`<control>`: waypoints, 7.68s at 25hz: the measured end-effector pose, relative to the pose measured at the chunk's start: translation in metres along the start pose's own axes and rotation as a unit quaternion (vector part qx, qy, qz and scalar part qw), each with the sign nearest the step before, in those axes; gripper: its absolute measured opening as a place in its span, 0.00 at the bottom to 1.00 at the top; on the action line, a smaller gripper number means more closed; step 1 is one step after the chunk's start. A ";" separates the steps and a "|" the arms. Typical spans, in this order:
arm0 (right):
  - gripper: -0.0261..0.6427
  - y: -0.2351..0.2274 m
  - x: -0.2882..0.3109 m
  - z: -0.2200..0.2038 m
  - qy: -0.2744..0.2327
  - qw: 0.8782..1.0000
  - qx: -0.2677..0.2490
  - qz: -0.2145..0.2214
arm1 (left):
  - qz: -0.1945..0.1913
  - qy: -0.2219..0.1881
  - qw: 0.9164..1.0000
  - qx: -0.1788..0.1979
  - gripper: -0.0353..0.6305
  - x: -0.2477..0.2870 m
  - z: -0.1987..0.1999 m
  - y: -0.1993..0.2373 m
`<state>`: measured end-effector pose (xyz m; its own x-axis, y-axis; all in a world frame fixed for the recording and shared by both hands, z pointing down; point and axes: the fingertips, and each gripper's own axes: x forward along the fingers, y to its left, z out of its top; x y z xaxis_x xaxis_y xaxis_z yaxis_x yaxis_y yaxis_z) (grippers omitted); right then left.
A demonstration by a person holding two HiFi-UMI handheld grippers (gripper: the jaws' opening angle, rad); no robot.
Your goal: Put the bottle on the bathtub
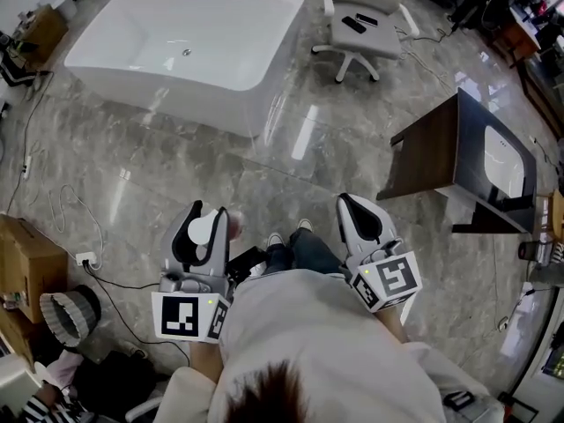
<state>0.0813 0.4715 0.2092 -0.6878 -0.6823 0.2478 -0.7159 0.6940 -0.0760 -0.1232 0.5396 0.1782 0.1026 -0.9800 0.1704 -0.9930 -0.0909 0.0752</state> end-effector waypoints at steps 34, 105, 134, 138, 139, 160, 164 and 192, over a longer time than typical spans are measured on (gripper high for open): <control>0.04 -0.138 0.135 0.028 0.027 0.998 -0.012 0.060 | 0.067 -0.011 0.997 -0.042 0.35 0.169 0.030 0.022; 0.04 -0.307 0.374 0.091 0.047 0.999 0.018 0.006 | 0.007 0.015 0.999 -0.046 0.35 0.479 0.071 0.107; 0.04 -0.374 0.393 0.107 0.021 0.998 0.047 -0.027 | -0.021 0.007 0.999 -0.036 0.35 0.555 0.102 0.092; 0.04 -0.378 0.386 0.113 0.013 0.997 0.049 -0.052 | -0.045 0.008 0.999 -0.028 0.35 0.565 0.104 0.090; 0.04 -0.381 0.385 0.114 0.011 0.997 0.049 -0.058 | -0.050 0.007 0.998 -0.028 0.35 0.569 0.105 0.089; 0.04 -0.394 0.369 0.105 0.024 0.990 0.065 -0.125 | -0.112 0.025 0.993 -0.025 0.35 0.606 0.101 0.082; 0.04 -0.396 0.368 0.102 0.040 0.988 0.071 -0.132 | -0.114 0.028 0.993 -0.027 0.35 0.617 0.100 0.086; 0.04 -0.395 0.389 0.077 0.061 0.984 0.093 -0.140 | -0.169 0.071 0.983 -0.033 0.35 0.703 0.006 0.071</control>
<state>0.0873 -0.0855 0.2613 -0.4493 -0.8001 0.3974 -0.8926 0.4209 -0.1618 -0.1220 -0.1567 0.2973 0.4372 -0.8611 0.2597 -0.8956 -0.3905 0.2130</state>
